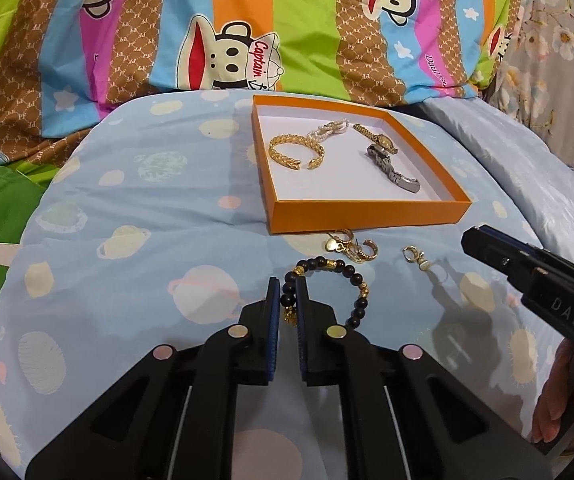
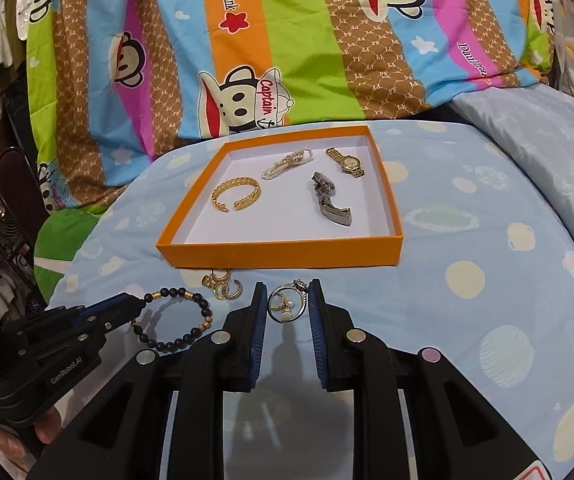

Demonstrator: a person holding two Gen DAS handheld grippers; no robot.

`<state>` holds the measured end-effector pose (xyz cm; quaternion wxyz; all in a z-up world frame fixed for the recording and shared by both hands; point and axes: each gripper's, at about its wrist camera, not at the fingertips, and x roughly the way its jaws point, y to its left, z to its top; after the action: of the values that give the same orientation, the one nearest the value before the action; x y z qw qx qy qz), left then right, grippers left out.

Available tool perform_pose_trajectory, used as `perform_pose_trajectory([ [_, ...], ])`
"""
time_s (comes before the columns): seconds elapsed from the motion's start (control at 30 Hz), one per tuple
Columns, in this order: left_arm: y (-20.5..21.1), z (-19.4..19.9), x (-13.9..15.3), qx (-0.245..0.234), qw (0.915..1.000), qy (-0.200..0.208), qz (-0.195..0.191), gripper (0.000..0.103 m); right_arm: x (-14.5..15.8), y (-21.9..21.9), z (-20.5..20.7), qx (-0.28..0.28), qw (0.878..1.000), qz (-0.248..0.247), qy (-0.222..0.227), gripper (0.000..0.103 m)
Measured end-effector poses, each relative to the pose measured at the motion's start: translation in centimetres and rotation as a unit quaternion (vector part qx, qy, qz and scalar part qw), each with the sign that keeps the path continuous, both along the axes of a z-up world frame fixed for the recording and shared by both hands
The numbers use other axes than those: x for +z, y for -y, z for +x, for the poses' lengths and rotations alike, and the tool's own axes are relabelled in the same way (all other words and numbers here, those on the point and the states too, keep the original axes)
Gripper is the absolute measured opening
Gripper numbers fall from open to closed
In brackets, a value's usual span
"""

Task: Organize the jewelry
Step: 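Carry the bead bracelet and silver ring into the box and release both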

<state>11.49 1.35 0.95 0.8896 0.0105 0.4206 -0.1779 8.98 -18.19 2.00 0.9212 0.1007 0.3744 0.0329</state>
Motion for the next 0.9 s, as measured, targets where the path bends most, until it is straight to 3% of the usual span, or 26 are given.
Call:
perform_pose_trajectory([
  [0.23,0.5,-1.1,2.4,-0.025,0.9992,0.015,-0.026,0.007,0.6,0.0,0.1,0.006,1.000,0.005,0.007,0.020],
  [0.63,4.2,1.3,10.7,-0.074,0.9904,0.103,-0.056,0.007,1.6,1.7,5.4,0.008,1.000,0.021,0.010,0.019],
  [0.77,5.6,4.5,10.1,-0.065,0.9914,0.097,-0.059,0.007,0.6,1.6,7.5,0.010,1.000,0.014,0.000,0.020],
  [0.9,6.1,7.4,7.0,-0.045,0.9955,0.066,-0.051,0.007,-0.4,1.7,8.7,0.009,1.000,0.013,-0.010,0.020],
])
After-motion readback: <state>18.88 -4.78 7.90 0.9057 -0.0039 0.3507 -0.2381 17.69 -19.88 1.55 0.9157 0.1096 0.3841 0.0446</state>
